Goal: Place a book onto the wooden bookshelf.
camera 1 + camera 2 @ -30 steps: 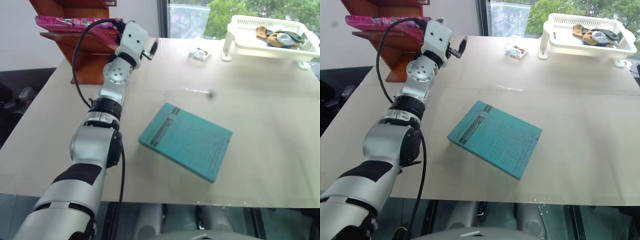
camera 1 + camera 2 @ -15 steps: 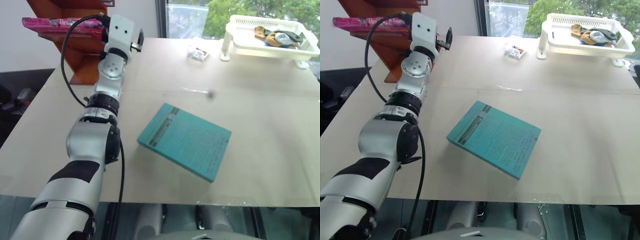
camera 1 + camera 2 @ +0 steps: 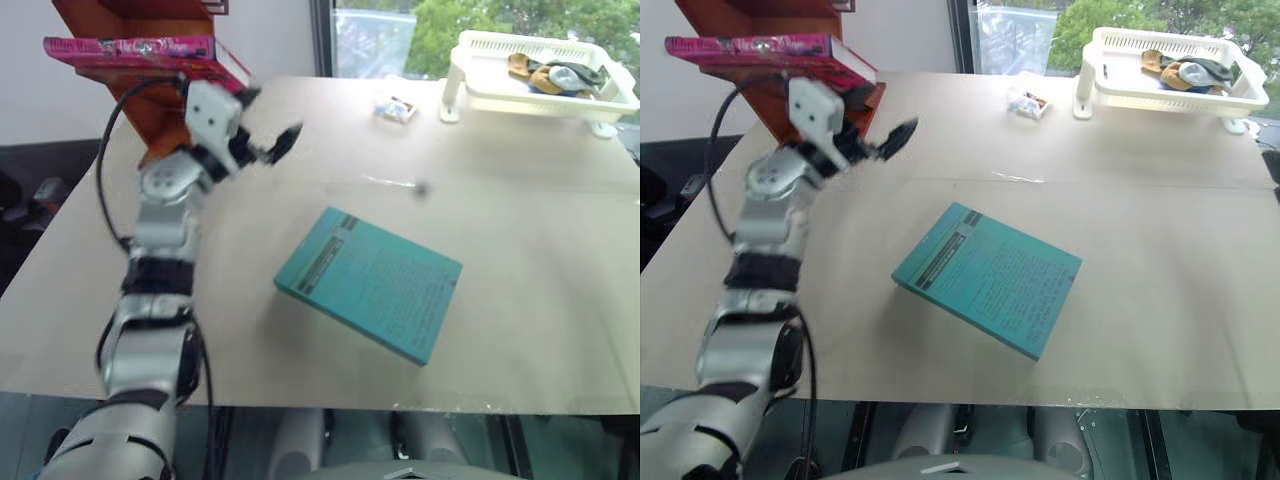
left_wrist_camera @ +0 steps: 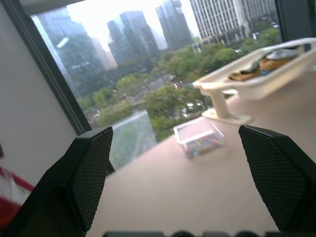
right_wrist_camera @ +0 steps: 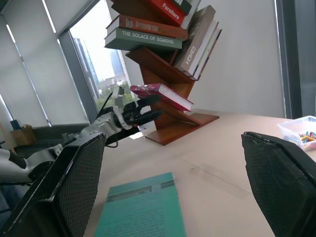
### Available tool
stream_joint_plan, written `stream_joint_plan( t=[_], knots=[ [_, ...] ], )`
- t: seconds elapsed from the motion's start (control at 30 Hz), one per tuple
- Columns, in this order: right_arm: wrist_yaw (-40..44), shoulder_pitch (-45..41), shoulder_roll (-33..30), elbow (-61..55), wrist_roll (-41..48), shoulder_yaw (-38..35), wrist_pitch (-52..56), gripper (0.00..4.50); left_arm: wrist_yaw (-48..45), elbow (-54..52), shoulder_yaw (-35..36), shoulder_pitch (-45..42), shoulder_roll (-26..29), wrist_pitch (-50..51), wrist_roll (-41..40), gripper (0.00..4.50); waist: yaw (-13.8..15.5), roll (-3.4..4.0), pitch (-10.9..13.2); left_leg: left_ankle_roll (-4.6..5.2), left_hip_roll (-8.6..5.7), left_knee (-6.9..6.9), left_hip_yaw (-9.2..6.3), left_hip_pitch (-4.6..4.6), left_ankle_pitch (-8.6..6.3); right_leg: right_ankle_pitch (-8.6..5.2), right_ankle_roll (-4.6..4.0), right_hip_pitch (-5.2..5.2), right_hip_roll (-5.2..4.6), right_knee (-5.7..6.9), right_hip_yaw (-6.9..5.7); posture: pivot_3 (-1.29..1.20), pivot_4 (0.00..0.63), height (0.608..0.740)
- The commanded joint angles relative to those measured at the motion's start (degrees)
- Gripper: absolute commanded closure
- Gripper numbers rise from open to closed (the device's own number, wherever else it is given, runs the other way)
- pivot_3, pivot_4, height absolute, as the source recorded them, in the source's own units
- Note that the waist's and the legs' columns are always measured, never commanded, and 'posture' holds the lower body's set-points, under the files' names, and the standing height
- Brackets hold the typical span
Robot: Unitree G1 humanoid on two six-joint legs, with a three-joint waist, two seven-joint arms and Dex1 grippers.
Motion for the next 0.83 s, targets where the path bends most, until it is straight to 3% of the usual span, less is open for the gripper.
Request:
stream_joint_plan(
  t=[0.03, 0.23, 0.47, 0.7, 0.83],
  knots=[
    [0.0, 0.69, 0.09, -1.93, -0.66, -0.65, -1.48, 0.0, -0.85, -9.76, 3.98, 6.18, 4.63, 10.42, -3.5, 0.06, 0.18, 0.0, 0.0, 0.1, 0.01, 0.0, 0.0, 0.04, -0.06, 0.0, 0.0, 0.03, 0.0, 0.0, -0.01, 0.0, 0.15, 0.74],
    [1.14, 3.16, 0.42, -2.55, -3.41, 1.38, -3.13, 0.0, 0.83, -17.68, 10.34, 17.39, 9.45, 21.51, -6.22, 0.06, 0.6, 0.0, -0.01, 0.19, -0.03, 0.08, -0.32, 0.24, -0.12, 0.02, 0.02, 0.46, -0.07, -0.06, -0.31, 0.0, 0.15, 0.74],
    [3.83, 12.9, -0.51, -3.03, -16.12, 6.55, -12.86, 0.0, -6.63, -21.8, 17.13, 29.69, 14.86, 25.79, -11.13, 0.06, 0.53, 0.02, -0.03, 0.2, -0.03, -0.01, -0.37, 0.35, -0.13, 0.01, 0.01, 0.58, -0.16, -0.16, -0.36, 0.0, 0.15, 0.74],
    [5.94, 18.74, -1.21, 2.11, -26.58, 7.65, -26.07, 0.0, -11.7, -24.21, 20.82, 37.25, 16.25, 28.37, -15.05, 0.06, 0.48, 0.03, -0.03, 0.2, -0.04, -0.06, -0.32, 0.42, -0.13, 0.01, 0.01, 0.67, -0.39, -0.29, -0.35, 0.0, 0.15, 0.74],
    [6.01, 19.24, -1.62, 4.0, -28.49, 7.47, -29.15, 0.0, -12.7, -24.39, 21.08, 39.99, 16.37, 27.76, -14.72, 0.06, 0.46, 0.02, -0.03, 0.19, -0.02, -0.53, -0.14, 0.96, -0.13, 0.01, -0.01, 1.04, -0.46, -0.63, -0.19, 0.0, 0.15, 0.74]
  ],
)
